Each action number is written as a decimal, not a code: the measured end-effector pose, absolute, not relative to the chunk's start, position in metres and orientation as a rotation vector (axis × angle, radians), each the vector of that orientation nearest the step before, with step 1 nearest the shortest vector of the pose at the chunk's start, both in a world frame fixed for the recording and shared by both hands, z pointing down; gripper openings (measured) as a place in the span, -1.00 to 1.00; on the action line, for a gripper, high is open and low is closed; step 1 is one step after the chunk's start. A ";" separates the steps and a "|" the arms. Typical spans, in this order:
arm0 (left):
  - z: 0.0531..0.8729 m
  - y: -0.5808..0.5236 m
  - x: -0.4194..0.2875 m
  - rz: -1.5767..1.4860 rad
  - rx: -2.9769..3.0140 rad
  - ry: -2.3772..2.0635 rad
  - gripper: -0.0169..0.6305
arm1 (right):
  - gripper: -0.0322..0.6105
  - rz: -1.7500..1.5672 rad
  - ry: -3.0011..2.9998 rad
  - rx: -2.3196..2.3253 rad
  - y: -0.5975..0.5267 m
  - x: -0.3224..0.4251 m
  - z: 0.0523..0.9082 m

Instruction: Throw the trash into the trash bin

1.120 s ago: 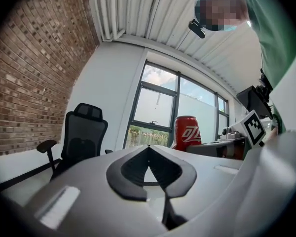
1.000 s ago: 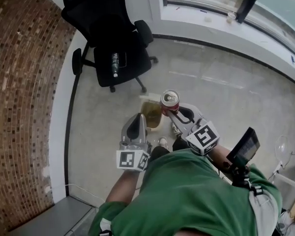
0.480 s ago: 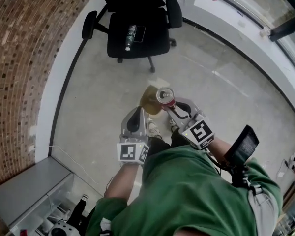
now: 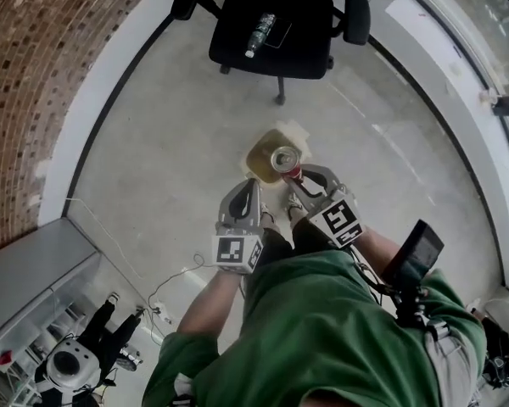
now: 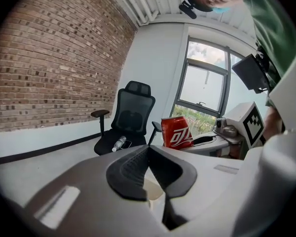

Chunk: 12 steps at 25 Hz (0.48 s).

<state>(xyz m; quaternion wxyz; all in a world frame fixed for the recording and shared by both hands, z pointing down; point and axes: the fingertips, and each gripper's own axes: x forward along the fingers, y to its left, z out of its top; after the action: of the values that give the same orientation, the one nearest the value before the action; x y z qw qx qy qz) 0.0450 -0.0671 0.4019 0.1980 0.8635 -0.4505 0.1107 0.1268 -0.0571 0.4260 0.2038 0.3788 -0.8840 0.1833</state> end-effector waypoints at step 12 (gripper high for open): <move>0.487 -0.070 0.023 0.352 2.279 -1.357 -0.92 | -0.68 0.503 -2.408 0.850 -0.069 0.096 0.527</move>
<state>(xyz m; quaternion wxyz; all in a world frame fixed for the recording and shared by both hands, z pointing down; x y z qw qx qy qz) 0.0227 -0.0697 0.4867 0.2310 0.8287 -0.4935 0.1281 0.0955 -0.0689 0.5265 0.2663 0.3150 -0.8917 0.1863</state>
